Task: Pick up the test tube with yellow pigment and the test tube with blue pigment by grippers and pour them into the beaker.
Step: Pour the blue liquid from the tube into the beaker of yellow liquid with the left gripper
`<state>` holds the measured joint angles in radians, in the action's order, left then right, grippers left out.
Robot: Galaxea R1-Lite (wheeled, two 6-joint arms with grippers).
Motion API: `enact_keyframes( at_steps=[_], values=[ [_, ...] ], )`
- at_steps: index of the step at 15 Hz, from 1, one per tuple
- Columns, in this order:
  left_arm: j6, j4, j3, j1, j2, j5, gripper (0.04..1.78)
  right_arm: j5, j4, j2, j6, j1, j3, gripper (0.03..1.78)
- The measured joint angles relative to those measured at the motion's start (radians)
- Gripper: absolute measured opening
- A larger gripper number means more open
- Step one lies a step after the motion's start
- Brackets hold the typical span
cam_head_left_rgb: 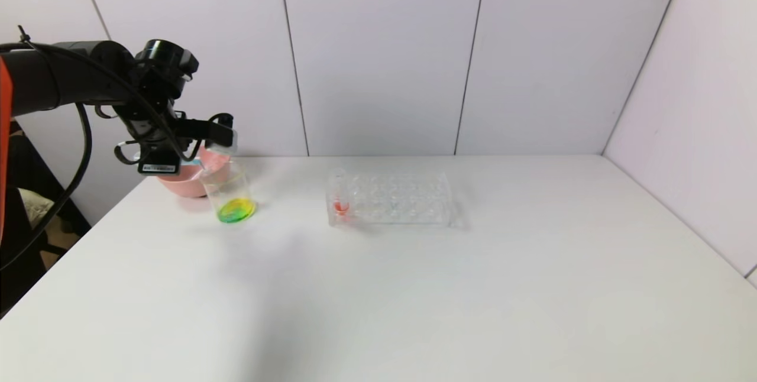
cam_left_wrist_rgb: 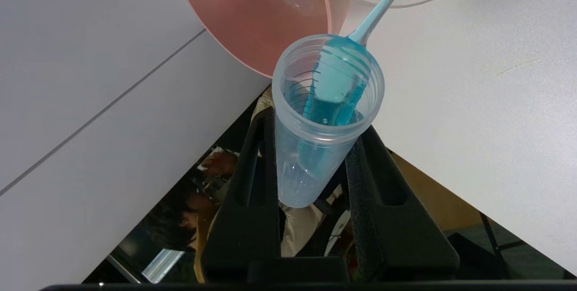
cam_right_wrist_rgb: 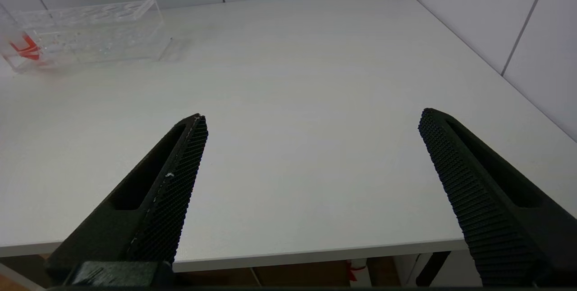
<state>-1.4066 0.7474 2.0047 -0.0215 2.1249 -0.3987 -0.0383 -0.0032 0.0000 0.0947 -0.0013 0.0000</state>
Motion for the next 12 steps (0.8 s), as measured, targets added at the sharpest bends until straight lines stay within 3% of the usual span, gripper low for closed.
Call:
enact_keyframes(
  at_steps=[12],
  values=[
    [-0.018, 0.000, 0.000, -0.025, 0.000, -0.064, 0.45, 0.000, 0.000, 0.000, 0.000, 0.000, 0.000, 1.71]
  ],
)
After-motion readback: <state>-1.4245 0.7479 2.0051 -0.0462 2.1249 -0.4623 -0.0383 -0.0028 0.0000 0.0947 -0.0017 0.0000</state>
